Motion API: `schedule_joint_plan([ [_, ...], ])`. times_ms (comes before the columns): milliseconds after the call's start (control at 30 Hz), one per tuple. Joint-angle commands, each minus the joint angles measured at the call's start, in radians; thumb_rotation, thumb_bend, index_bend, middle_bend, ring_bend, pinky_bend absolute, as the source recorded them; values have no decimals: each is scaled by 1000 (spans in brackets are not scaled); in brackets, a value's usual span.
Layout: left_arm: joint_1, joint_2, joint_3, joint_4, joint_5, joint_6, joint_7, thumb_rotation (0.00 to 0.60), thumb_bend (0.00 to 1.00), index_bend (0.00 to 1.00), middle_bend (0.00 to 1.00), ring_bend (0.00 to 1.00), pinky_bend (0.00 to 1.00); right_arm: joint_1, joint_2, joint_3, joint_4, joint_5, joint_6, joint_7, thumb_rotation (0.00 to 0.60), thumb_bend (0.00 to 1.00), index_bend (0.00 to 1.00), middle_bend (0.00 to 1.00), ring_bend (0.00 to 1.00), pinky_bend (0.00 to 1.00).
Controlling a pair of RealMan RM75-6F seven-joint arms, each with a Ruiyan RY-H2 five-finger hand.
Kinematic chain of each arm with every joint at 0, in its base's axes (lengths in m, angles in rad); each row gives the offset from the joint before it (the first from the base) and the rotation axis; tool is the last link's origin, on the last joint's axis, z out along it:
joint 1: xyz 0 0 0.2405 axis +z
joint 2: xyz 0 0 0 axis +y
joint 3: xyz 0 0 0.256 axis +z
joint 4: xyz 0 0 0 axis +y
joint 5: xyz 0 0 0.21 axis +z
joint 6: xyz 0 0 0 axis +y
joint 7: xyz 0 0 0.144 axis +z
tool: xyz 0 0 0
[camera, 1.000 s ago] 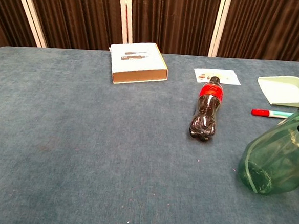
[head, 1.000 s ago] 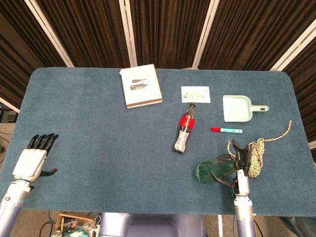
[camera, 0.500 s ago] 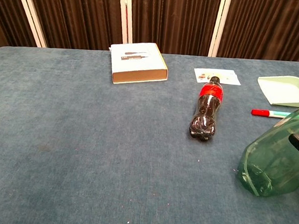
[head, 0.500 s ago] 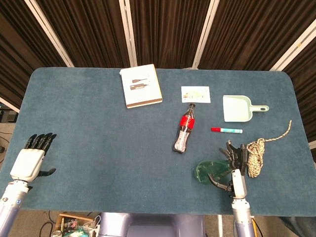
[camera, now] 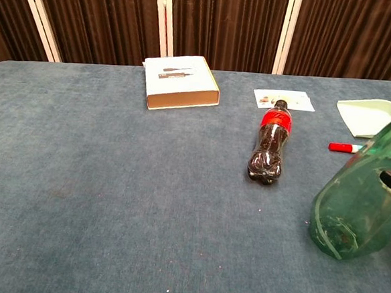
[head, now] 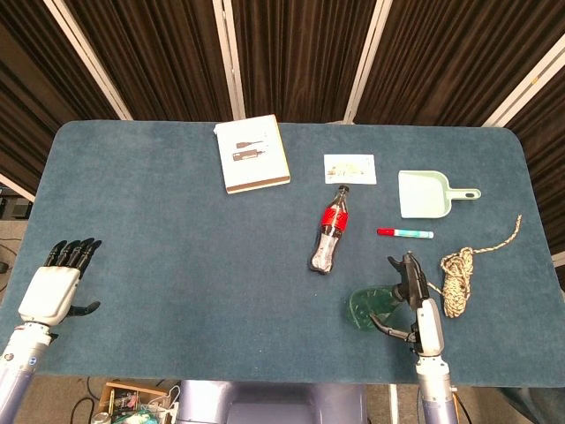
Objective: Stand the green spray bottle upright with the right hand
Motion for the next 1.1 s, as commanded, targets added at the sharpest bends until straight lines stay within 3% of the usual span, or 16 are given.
schedule_joint_plan([
  [33,1,1,1,-2,3,3,2,600,55,48,44,41,0,-5,18,-8,-32,-9,5,-20,600,205,0,0,0,0],
  [467,20,8,2,-15,19,42,2,600,55,48,44,41,0,-43,141,-28,-144,-22,39,-92,600,204,0,0,0,0],
  [700,29,15,-2,-18,15,54,-7,600,55,48,45,41,0,-67,225,-23,-12,5,43,-78,600,207,0,0,0,0],
  [767,31,15,0,-18,18,56,-2,600,55,48,45,41,0,-60,280,-16,66,4,32,-120,600,210,0,0,0,0],
  [867,34,14,2,-25,23,61,8,600,55,48,45,41,0,-58,353,-4,89,41,-14,-244,600,216,0,0,0,0],
  [967,40,6,2,-30,23,75,29,600,56,48,44,41,0,-63,424,9,33,110,-81,-392,600,232,0,0,0,0],
  [1100,47,-12,-3,-37,9,91,71,600,56,48,44,41,0,-78,549,20,-195,239,-186,-554,600,237,0,0,0,0],
])
